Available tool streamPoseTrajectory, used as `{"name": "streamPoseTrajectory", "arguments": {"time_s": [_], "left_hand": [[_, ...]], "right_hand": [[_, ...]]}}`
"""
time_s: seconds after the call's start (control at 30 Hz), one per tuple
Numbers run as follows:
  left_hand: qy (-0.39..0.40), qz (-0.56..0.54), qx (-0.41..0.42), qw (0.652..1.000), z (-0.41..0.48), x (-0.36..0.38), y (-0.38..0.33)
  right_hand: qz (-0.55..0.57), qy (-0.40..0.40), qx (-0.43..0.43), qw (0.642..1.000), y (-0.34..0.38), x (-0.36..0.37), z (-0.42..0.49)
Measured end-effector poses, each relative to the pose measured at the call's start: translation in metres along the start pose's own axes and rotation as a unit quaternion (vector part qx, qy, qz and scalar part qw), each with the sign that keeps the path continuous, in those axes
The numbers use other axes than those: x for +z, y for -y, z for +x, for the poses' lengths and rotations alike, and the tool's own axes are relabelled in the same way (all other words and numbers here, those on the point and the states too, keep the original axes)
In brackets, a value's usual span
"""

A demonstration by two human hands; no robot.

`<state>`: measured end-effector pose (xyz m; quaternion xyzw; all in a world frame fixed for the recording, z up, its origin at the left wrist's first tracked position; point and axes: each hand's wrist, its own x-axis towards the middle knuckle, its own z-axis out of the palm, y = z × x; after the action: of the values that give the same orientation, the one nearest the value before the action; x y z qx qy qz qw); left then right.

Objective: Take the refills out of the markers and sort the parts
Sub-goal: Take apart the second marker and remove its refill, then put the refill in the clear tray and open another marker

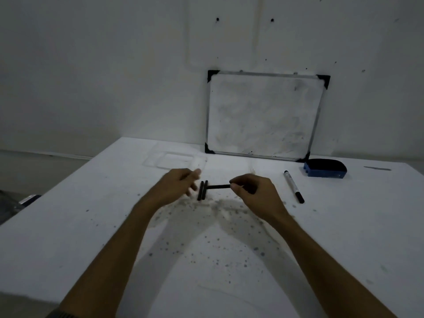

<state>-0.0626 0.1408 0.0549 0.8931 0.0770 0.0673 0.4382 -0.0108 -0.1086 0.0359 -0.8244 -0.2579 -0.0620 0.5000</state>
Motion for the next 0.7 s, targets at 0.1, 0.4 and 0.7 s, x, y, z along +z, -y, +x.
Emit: {"name": "streamPoseTrajectory", "arguments": {"time_s": [0.1, 0.4, 0.7], "left_hand": [[-0.133, 0.117, -0.058, 0.983, 0.016, -0.023, 0.048], [-0.159, 0.312, -0.087, 0.933, 0.029, -0.014, 0.112], [-0.17, 0.305, -0.081, 0.934, 0.034, -0.012, 0.114]], "right_hand": [[-0.014, -0.011, 0.001, 1.0, 0.017, 0.02, 0.029], [-0.058, -0.046, -0.002, 0.997, 0.043, 0.115, 0.142], [-0.324, 0.108, -0.012, 0.94, 0.027, 0.165, 0.224]]}}
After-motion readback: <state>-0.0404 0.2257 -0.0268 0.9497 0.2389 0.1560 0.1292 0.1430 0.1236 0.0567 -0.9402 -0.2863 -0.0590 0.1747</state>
